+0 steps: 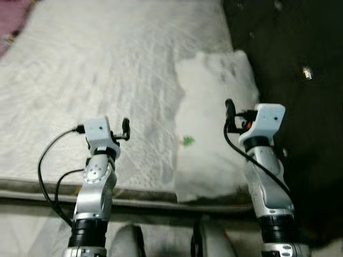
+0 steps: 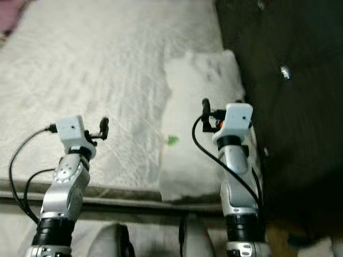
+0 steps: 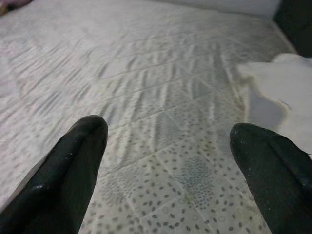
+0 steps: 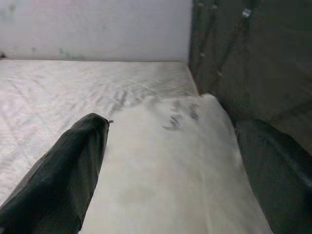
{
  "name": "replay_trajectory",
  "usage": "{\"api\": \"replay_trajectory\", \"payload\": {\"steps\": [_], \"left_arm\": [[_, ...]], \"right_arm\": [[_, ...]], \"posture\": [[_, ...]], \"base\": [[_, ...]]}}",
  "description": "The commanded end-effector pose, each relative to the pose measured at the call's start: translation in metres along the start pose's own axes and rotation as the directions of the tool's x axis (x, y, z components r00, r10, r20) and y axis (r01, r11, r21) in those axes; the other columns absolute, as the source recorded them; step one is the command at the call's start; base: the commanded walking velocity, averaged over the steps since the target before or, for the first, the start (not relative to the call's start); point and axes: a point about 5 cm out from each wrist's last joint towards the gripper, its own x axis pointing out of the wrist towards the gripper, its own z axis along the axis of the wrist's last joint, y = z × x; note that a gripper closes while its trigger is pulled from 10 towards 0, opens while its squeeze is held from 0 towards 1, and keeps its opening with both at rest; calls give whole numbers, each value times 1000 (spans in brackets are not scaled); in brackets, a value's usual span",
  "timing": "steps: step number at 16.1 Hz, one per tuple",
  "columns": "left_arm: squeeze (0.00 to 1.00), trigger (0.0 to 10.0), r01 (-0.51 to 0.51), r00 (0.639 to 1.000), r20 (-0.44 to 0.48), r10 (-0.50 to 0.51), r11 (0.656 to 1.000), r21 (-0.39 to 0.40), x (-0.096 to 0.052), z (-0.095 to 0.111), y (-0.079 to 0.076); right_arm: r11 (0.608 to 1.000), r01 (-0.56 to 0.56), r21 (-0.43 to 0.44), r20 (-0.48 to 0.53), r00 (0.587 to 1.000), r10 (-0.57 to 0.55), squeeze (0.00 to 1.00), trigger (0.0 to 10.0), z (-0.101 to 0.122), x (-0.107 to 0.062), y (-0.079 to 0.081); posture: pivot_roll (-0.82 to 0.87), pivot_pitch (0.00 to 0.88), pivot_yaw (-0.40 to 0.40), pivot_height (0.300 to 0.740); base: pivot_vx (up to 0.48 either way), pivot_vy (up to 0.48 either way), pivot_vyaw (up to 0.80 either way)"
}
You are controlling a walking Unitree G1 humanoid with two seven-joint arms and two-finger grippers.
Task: Clean up the room
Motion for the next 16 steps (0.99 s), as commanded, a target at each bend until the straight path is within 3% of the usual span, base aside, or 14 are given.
{"api": "replay_trajectory", "payload": {"steps": [1, 5, 8, 14, 16], "left_arm": [[0, 10000, 5, 1000, -8, -5, 1000, -7, -1, -1, 3], [0, 10000, 22, 1000, 6, -22, 1000, -14, -3, 0, 1], [0, 10000, 48, 998, 29, -49, 998, 27, -1, 3, -4], [0, 10000, 78, 997, 17, -78, 997, -7, -6, 0, -8], [0, 10000, 68, 997, 19, -68, 998, 15, -6, -1, -6]], "right_arm": [[1000, 12, 0, -8, 1000, -12, 0, 10000, -3, -1, -1], [1000, 12, -1, -9, 1000, -12, 0, 10000, -4, 0, 0], [1000, 10, 3, -4, 1000, -10, 0, 10000, -2, 3, 1], [998, 56, 8, -52, 997, -56, 0, 10000, -10, 1, -4], [998, 55, 7, -65, 996, -54, 0, 10000, -11, 2, -4]], "posture": [[-40, 130, 9, 740], [-38, 132, 7, 740], [-43, 135, 6, 740], [-47, 140, 5, 740], [-46, 143, 1, 740]], "base": [[0, 0, 0], [0, 0, 0], [0, 0, 0], [0, 0, 0], [0, 0, -800]]}}
